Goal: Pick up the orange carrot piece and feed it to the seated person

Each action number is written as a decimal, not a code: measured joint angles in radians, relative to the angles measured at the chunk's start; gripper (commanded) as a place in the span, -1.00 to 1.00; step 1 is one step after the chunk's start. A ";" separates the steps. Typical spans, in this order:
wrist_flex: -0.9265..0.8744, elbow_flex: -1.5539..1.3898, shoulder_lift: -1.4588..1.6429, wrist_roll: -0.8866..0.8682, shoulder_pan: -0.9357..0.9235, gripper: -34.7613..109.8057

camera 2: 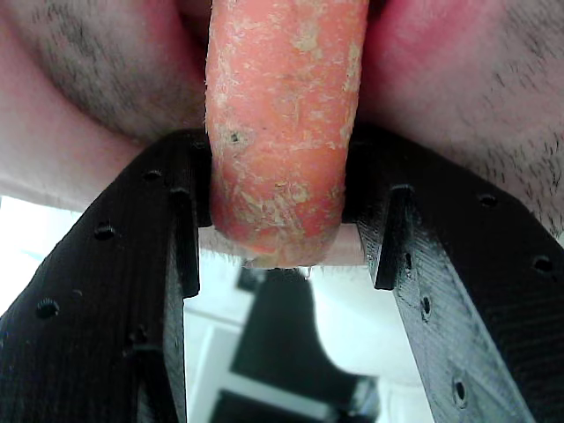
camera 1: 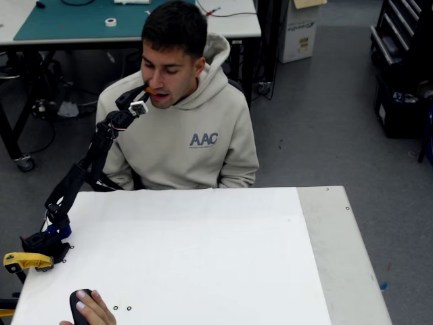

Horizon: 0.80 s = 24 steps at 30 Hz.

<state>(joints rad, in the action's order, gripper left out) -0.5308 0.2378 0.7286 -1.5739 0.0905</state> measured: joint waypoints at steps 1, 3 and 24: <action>0.000 0.000 0.000 0.000 0.000 -0.55; 0.000 0.000 0.000 0.000 0.000 -0.55; 0.000 -0.002 -0.002 0.212 -0.009 -0.55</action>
<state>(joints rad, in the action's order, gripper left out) -0.5308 0.2362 0.7271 -1.3622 0.0813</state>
